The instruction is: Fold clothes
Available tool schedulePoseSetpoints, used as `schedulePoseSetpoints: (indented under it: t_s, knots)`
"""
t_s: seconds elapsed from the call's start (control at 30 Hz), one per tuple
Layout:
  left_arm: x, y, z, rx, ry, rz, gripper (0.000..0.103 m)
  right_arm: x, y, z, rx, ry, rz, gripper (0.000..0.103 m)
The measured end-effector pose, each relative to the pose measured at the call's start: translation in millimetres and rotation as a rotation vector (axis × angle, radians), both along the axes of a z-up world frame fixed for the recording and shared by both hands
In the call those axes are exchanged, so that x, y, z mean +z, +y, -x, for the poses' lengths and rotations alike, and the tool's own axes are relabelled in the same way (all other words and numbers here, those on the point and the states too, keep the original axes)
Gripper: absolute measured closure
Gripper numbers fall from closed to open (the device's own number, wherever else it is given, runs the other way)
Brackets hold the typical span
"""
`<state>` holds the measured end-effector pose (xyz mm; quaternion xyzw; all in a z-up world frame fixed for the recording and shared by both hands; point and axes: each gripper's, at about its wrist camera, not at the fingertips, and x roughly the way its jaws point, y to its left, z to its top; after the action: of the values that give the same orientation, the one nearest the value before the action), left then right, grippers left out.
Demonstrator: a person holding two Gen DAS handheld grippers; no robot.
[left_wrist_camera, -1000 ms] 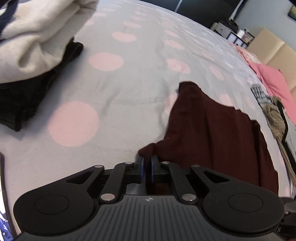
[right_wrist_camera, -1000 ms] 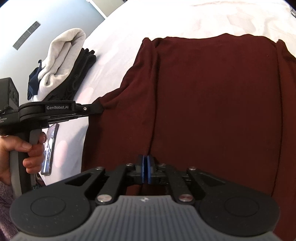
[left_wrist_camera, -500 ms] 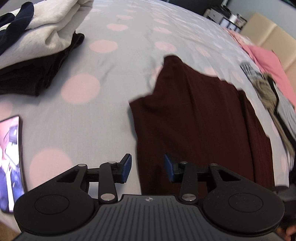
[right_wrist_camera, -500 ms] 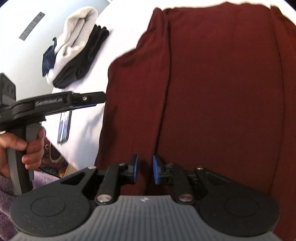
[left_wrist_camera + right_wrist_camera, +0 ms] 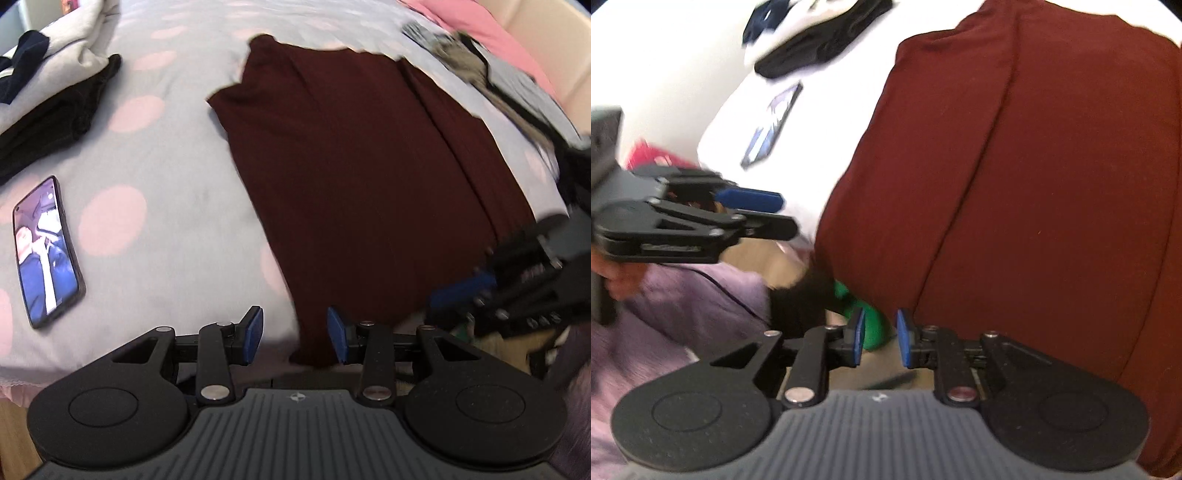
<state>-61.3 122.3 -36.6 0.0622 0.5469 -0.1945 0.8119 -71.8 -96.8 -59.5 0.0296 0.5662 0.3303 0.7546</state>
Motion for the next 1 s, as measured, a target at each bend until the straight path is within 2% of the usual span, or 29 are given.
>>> schedulePoseSetpoints:
  t_s: [0.07,0.17,0.27,0.43,0.57,0.6,0.7,0.73,0.77,0.9,1.0]
  knots:
    - [-8,-4,10,-0.042,0.008,-0.004,0.067,-9,6,6,0.005,0.011,0.035,0.079]
    - [-28,-10,19,-0.092,0.006,-0.052,0.067,-23,13,11,0.006,0.034,0.069,0.079]
    - [-48,-15,22,-0.144,-0.048,-0.081,0.067,-37,20,16,0.011,0.036,0.098,0.078]
    - [-67,-24,21,-0.237,-0.119,-0.076,0.068,-52,39,28,0.074,-0.156,0.171,0.081]
    - [-75,-32,23,-0.306,-0.156,-0.099,0.081,-59,49,33,0.101,-0.234,0.181,0.082]
    - [-77,-32,23,-0.31,-0.153,-0.094,0.089,-60,50,32,0.111,-0.243,0.177,0.082]
    - [-78,-28,21,-0.3,-0.129,-0.077,0.101,-62,53,32,0.145,-0.266,0.157,0.088]
    - [-77,-26,21,-0.293,-0.117,-0.069,0.101,-62,54,32,0.157,-0.267,0.153,0.09]
    - [-76,-23,21,-0.283,-0.105,-0.063,0.101,-61,56,32,0.166,-0.263,0.147,0.097]
    - [-67,-12,23,-0.244,-0.079,-0.069,0.101,-56,59,33,0.19,-0.222,0.092,0.098]
    - [-63,-8,21,-0.219,-0.068,-0.041,0.101,-51,63,34,0.204,-0.223,0.081,0.098]
